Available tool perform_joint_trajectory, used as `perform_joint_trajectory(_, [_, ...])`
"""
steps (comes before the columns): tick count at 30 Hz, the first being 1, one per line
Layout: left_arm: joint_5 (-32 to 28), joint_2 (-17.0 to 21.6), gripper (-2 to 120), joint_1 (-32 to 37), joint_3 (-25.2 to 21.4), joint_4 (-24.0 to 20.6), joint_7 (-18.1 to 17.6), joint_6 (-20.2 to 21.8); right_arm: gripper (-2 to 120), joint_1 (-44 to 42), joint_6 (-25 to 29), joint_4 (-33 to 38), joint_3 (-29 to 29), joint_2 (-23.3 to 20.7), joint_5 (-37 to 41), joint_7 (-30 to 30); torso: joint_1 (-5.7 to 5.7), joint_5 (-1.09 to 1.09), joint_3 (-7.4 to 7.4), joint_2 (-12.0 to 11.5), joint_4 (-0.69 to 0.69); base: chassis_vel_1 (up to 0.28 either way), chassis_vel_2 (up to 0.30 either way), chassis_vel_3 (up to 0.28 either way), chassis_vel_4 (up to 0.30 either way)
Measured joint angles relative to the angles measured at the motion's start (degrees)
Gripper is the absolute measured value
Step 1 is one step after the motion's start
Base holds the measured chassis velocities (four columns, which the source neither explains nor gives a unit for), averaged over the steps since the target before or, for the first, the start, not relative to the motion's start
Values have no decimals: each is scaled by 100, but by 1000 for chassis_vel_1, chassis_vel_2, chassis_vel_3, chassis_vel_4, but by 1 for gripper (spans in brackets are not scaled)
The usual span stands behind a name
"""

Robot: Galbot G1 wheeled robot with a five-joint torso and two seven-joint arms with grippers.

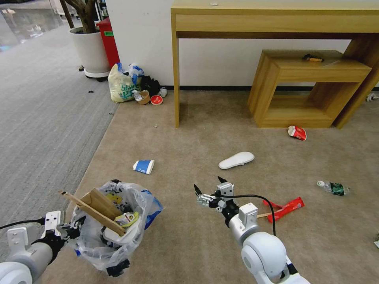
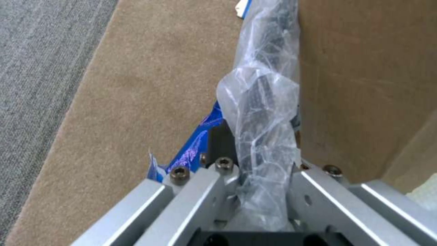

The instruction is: Pick up the trash bin and place the garbage on the floor into it.

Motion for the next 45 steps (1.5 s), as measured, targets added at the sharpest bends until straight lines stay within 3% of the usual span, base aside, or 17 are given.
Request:
perform_joint_trajectory(15, [-7,-18,0,82,-19,-93,41,0,100,-50,-12,57,-55,12,-95,-4,0,1,0,0,0,18,19,-20,-20])
perform_joint_trajectory(34, [-4,-1,0,-40,15,-11,48,0,100,-21,-16,-62,-48,-38,-12,-11,0,-1,0,0,0,203,204,-192,-199])
perform_joint_trajectory(45, [-85,-1,0,-70,-211,120,77,0,100,564,-94,-1176,-101,-112,127,29,0,0,1,0,-2,46,45,-35,-39])
